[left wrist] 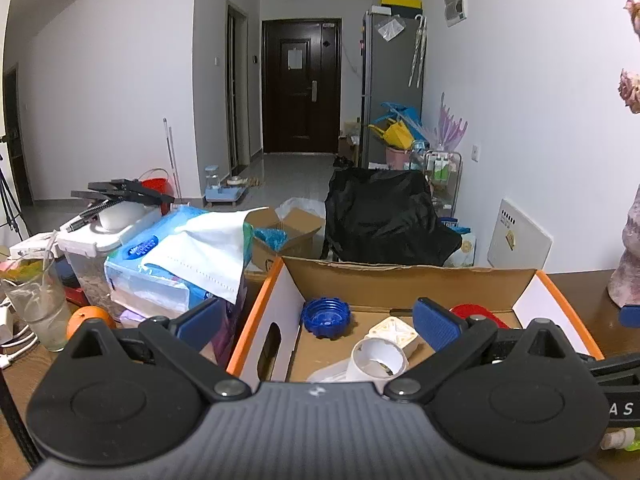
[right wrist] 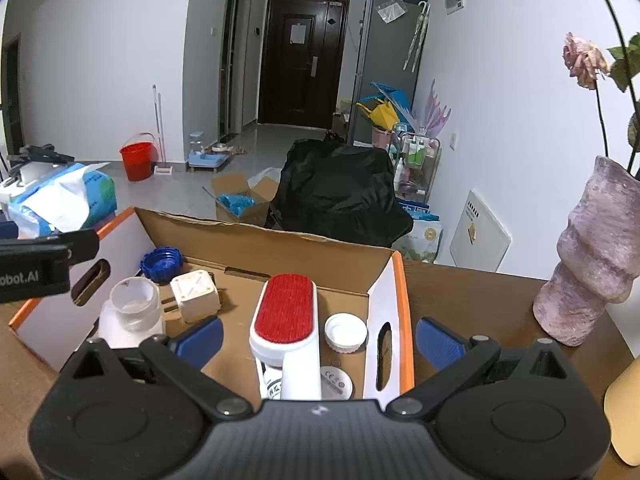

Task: Organize rigid objects
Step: 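Open both tools to drop the blue cap and lint brush into the box, then withdraw both open tools toward the green spray bottle and purple cap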

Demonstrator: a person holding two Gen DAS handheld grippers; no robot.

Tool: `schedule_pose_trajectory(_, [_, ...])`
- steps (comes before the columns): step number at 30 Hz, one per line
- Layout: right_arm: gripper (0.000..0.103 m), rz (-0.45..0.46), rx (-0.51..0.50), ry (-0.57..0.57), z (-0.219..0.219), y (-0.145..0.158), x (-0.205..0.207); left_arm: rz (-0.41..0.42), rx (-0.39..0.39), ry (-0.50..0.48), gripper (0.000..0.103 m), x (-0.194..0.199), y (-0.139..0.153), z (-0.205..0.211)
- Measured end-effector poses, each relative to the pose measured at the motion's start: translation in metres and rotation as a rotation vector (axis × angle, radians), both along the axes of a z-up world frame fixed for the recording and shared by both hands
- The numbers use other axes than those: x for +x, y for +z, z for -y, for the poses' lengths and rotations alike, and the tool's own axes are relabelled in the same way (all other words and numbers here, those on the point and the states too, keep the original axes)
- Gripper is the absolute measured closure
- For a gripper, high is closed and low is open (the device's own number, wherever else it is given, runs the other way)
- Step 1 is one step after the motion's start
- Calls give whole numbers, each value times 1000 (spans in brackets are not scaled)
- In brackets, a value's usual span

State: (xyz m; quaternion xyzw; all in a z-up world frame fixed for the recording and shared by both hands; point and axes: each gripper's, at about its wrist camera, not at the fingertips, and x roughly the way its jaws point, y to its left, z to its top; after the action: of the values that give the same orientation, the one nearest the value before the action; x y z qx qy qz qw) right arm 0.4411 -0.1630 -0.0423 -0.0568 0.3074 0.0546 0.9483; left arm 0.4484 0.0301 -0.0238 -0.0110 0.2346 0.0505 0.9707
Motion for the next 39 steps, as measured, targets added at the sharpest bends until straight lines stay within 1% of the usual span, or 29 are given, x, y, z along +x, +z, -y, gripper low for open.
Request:
schedule_pose_trajectory(11, [0, 28, 34, -6, 22, 7, -38, 30, 15, -29, 0, -33, 5, 8])
schedule_pose_trajectory(15, [0, 39, 45, -10, 31, 12, -53, 35, 31, -34, 0, -47, 5, 15])
schedule_pose_trajectory(28, [0, 63, 73, -43, 76, 14, -104, 25, 47, -74, 0, -95, 2, 43])
schedule_pose_trajectory(35, [0, 76, 75, -60, 103, 13, -130, 1, 49, -104, 0, -118, -7, 65])
schedule_pose_trajectory(39, [0, 83, 74, -69, 118, 11, -144, -20, 38, -119, 0, -128, -13, 75])
